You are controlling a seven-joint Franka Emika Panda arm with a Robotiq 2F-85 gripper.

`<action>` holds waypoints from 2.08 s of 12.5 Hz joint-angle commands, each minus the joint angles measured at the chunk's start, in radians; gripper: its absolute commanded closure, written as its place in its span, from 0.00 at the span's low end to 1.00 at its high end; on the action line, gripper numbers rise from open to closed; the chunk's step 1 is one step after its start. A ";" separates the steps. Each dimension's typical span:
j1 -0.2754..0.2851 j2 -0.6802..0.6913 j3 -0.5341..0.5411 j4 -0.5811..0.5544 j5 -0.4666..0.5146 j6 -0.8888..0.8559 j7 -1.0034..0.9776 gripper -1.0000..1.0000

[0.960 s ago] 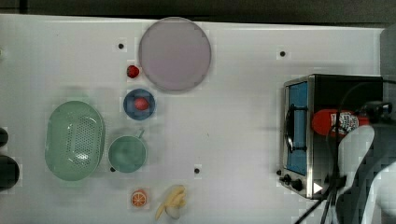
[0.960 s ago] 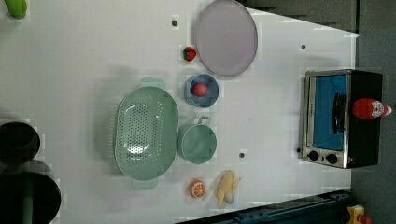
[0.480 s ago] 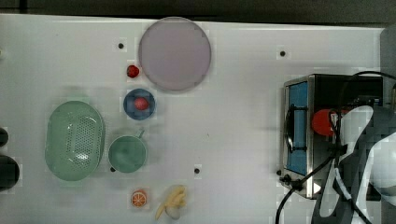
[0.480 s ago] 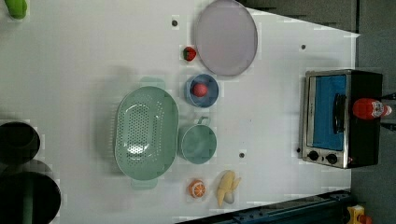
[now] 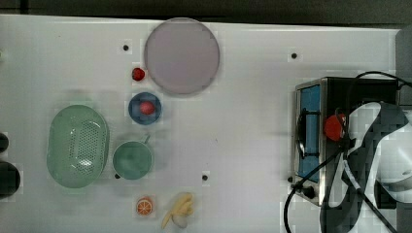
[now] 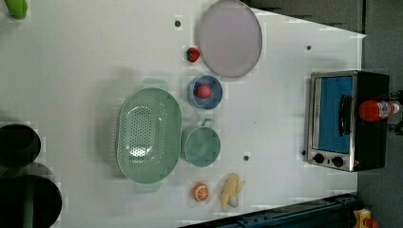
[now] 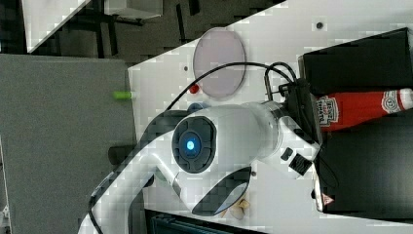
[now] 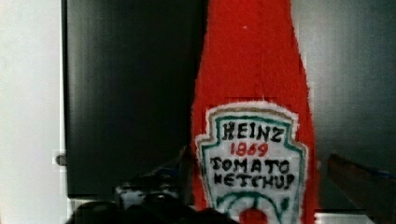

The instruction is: Pick Ketchup from oven and place it on table.

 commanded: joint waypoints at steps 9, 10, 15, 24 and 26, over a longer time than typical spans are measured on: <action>0.025 -0.029 -0.005 0.110 -0.058 -0.034 -0.024 0.36; 0.043 -0.049 -0.005 0.139 -0.080 -0.071 -0.042 0.36; 0.170 -0.186 0.047 0.244 -0.140 -0.362 -0.055 0.36; 0.284 -0.270 0.339 0.143 -0.273 -0.458 -0.055 0.36; 0.288 -0.271 0.381 0.071 -0.294 -0.450 -0.054 0.36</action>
